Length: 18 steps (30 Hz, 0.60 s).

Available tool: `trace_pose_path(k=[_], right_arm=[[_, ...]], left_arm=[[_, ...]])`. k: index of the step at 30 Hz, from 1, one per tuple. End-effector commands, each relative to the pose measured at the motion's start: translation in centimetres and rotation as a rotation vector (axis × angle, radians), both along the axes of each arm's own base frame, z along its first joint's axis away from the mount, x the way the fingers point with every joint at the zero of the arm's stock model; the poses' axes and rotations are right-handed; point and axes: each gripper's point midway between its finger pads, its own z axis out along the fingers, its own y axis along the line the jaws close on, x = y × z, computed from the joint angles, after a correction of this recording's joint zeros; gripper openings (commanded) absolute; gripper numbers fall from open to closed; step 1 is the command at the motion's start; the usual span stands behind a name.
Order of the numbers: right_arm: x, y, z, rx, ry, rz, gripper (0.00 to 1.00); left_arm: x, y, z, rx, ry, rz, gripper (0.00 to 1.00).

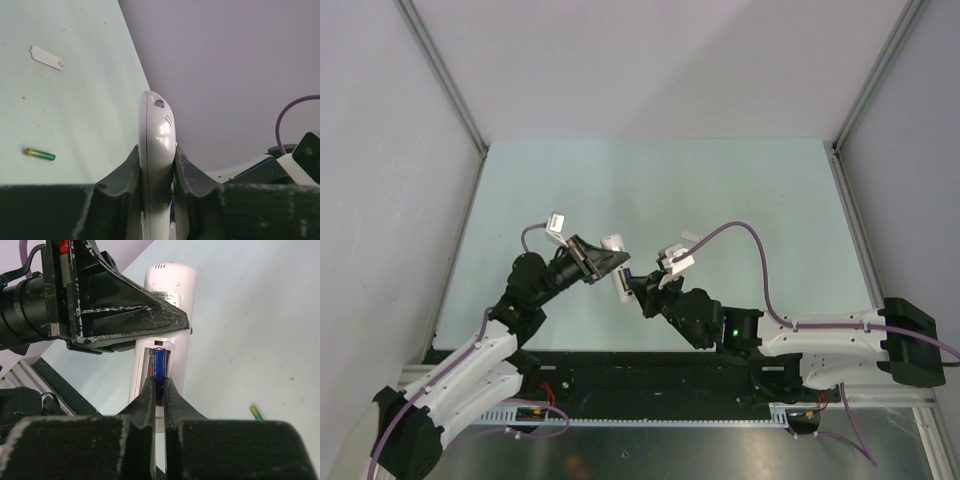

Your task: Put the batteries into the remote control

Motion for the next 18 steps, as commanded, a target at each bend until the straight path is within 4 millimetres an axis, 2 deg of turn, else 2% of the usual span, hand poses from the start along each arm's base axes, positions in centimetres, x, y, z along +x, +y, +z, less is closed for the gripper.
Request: trace_pose_path(k=[1,13,18], right_arm=[[1.4,-1.1,1.5,0.005,-0.055,-0.071,0.0],[1.3,-0.7,0.0,-0.013,-0.026,-0.07,0.0],[1.1,-0.5,0.1,0.009,-0.023,-0.059,0.0]], left_arm=[[-1.0,-0.5,3.7,-0.061,-0.119,-0.044,0.0],[-1.0,-0.5,5.0,-0.08,-0.136,-0.044,0.0],[-0.9,-0.6,5.3,-0.083,-0.137,-0.046,0.0]])
